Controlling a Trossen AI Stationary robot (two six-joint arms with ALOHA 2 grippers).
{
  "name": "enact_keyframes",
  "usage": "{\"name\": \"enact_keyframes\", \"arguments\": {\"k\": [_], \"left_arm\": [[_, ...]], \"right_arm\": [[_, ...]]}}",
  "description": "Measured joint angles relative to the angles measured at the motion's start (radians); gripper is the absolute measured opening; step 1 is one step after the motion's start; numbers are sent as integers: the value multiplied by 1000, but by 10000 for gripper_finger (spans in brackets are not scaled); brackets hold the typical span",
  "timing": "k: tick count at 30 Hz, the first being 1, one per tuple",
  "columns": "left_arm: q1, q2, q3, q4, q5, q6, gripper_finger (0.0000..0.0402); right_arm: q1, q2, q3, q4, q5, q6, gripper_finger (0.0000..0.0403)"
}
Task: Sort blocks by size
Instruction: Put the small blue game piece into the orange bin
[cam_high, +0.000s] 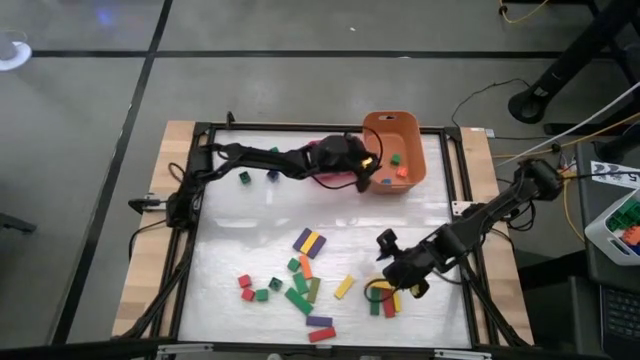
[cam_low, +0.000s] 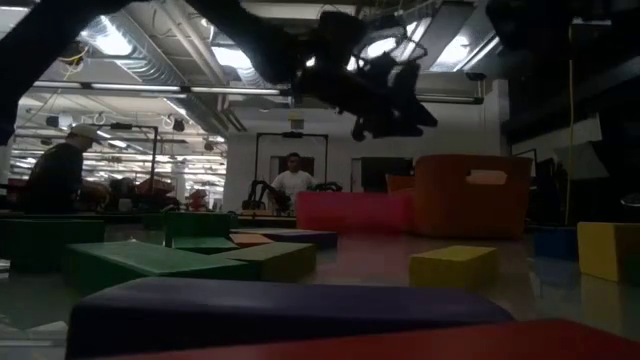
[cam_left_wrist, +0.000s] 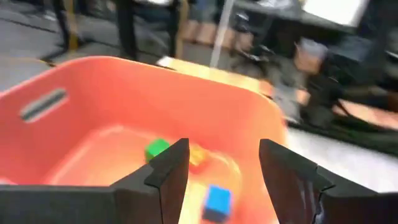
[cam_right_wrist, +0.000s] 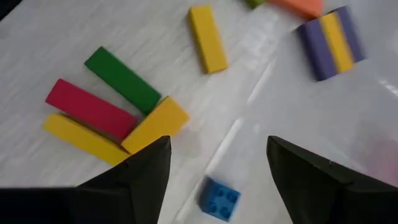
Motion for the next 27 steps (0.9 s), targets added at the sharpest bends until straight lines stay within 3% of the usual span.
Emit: {"name": "enact_keyframes", "arguments": {"k": [4,10,15,23,27], "left_arm": [[-14,-85,0,-241,55,67,182],[-34,-213,0,-517,55,95,182],[-65,-270,-1,-576,39,91,182],[-150,-285,-2,-677,33,117,182],[-188,-285,-2,-723,17,135,182]], "right_arm": [[-2,47,0,3,-14,1,264],[-19,86,0,-162,34,133,264],[-65,92,-1,-202,52,225,264],[-124,92,-107,-54,-19,251,264],[-123,92,-140,-2,-7,259,264]]}}
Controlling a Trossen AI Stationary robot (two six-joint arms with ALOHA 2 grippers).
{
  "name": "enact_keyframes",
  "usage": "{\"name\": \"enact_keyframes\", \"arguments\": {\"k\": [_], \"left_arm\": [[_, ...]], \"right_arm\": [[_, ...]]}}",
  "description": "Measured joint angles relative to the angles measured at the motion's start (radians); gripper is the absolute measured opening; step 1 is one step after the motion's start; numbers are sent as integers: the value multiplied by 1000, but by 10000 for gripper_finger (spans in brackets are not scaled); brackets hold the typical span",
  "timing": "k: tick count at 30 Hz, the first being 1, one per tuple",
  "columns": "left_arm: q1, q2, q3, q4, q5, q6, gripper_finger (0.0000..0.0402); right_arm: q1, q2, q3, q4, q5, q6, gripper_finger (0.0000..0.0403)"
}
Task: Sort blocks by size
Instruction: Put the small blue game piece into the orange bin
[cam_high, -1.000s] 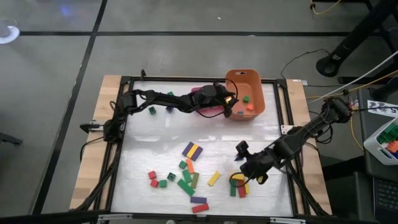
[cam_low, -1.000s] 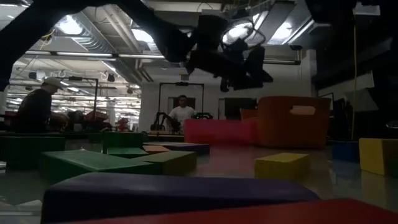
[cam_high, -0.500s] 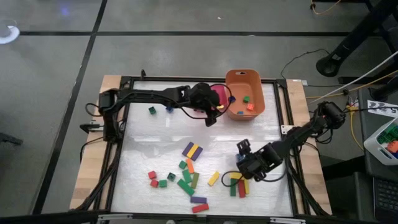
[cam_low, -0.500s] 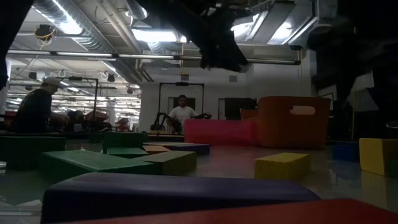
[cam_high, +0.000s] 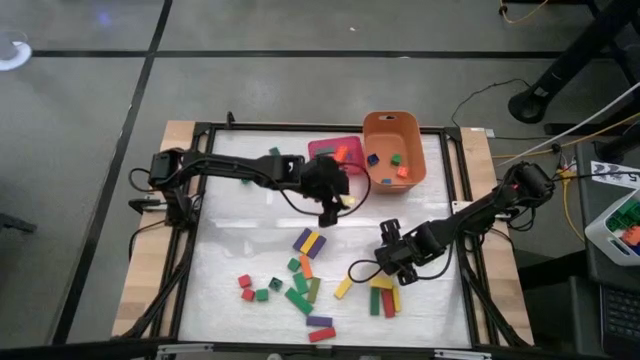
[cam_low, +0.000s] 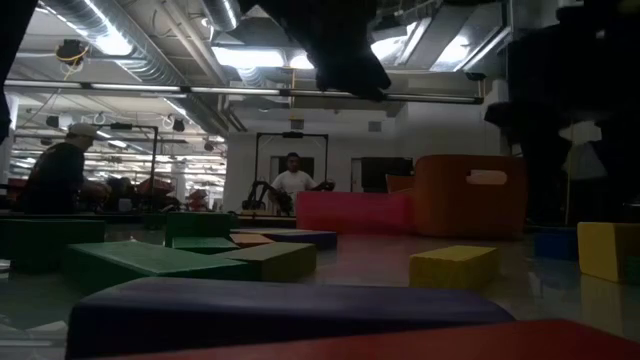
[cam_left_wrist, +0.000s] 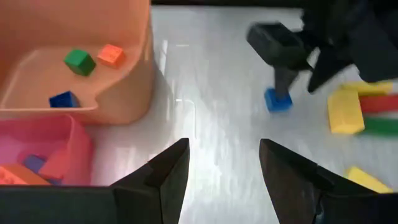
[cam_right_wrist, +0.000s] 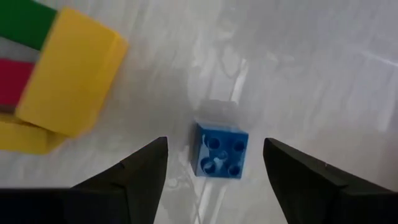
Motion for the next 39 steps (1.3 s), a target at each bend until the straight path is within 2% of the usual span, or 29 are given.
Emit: {"name": "enact_keyframes", "arguments": {"k": [7,19,22,25,30,35,39], "left_arm": [[-56,0,0,-31,-90,0,182],[-150,-26,-1,-120,-199,-24,182],[-180,-58,-1,-159,-208,-43,182],[-217,-102,-1,-217,-233,-75,182],[-308,-181,-52,-301,-349,-173,182],[-415,-274,-178,-331,-450,-349,182],[-502,-329,-286,-328,-536,-507,182]], "right_arm": [[0,0,-55,9,31,50,264],[0,-1,-156,178,42,80,263],[-6,-2,-165,185,45,104,245],[-12,-3,-175,196,41,112,209],[-13,-2,-181,233,99,91,140],[-23,0,-140,223,212,31,137],[-77,0,-62,135,258,-53,138]]}}
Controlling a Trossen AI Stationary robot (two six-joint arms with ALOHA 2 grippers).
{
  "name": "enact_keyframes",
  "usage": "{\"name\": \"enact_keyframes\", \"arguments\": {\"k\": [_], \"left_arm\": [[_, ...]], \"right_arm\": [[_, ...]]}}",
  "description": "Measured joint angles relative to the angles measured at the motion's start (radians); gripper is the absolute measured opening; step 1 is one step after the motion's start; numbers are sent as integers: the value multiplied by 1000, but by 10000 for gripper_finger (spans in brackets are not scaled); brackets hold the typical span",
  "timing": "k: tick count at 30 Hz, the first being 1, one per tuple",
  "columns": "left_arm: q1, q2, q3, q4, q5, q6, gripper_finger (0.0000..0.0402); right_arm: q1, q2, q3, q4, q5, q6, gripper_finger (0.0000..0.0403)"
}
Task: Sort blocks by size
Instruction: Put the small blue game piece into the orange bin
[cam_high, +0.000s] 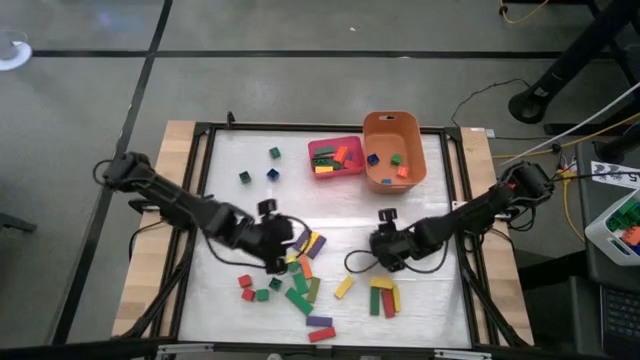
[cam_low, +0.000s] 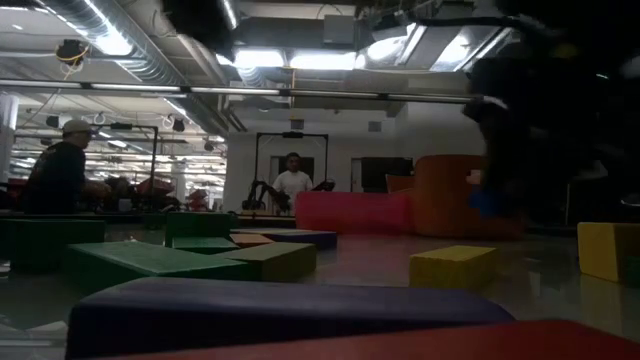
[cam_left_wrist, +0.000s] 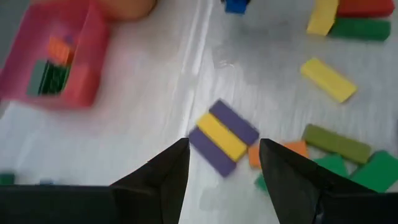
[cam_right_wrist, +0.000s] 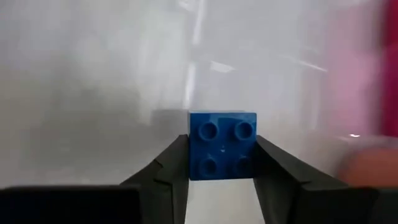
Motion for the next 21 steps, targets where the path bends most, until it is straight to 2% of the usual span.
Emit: {"name": "enact_keyframes", "arguments": {"k": [4,10,17,21], "left_arm": [[-78,-12,-101,-2,-53,-150,182],[-143,-12,-242,57,-72,-343,182],[-160,-12,-357,202,-74,-408,182],[-148,-12,-391,221,-77,-421,182]], "right_arm": [[-83,0,100,-102,71,-124,151],[-220,0,260,-225,165,-364,139],[-397,0,396,-344,309,-515,148],[-514,0,405,-396,287,-549,148]]}}
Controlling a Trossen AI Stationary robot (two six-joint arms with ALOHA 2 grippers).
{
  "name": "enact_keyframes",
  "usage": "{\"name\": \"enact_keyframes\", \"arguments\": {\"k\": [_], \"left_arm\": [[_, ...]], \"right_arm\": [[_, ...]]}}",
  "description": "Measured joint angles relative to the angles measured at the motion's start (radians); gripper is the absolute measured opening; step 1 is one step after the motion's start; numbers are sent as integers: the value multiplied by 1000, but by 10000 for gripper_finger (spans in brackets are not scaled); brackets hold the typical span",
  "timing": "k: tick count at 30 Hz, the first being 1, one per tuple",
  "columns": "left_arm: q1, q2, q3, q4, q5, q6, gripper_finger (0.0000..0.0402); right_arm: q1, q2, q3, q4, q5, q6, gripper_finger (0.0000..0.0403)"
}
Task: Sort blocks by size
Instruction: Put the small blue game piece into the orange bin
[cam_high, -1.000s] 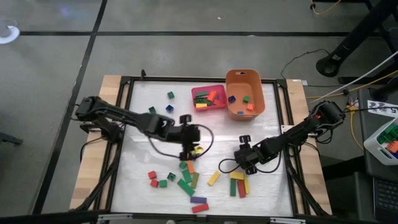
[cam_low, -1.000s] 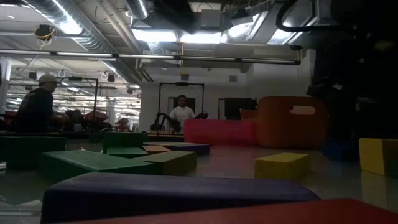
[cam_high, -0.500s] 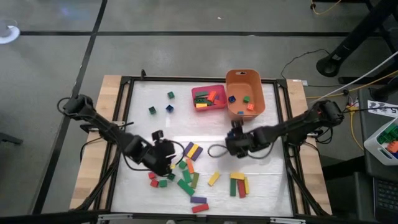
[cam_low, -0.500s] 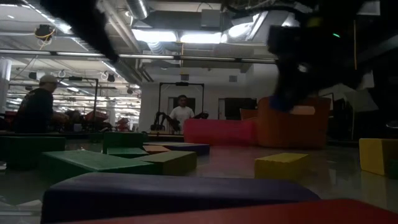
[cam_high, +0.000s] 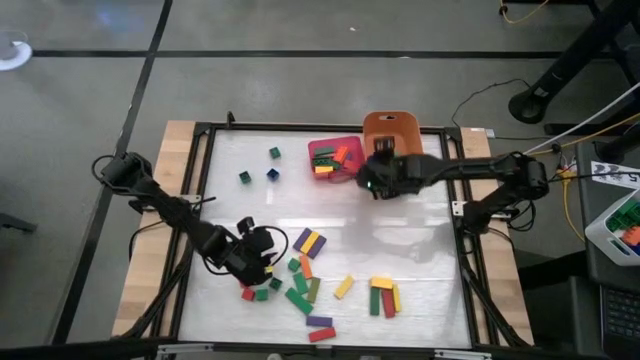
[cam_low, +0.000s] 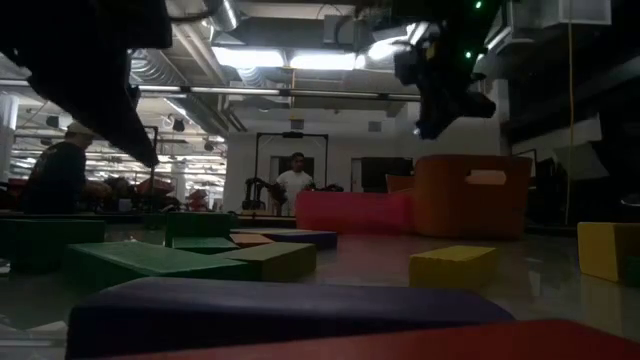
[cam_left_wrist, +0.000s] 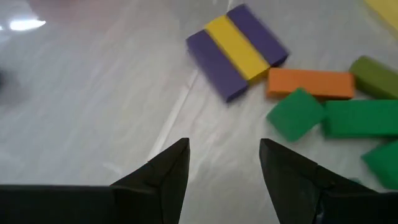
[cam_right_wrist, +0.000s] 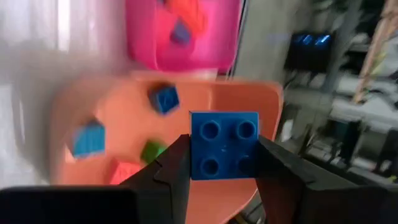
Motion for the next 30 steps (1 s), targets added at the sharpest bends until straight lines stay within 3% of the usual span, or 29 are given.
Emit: {"name": "enact_keyframes", "arguments": {"k": [9,16,24,30], "left_arm": [[162,0,-24,-135,-114,-101,182],[436,0,-24,-137,-115,85,182],[778,0,-24,9,50,398,182],[946,0,-23,101,213,477,182]], "right_arm": [[-189,0,-20,-14,-161,-14,192],[-227,0,-20,-14,-198,-14,224],[-224,0,-21,-15,-245,-13,234],[-224,0,-21,-16,-263,-13,234]]}}
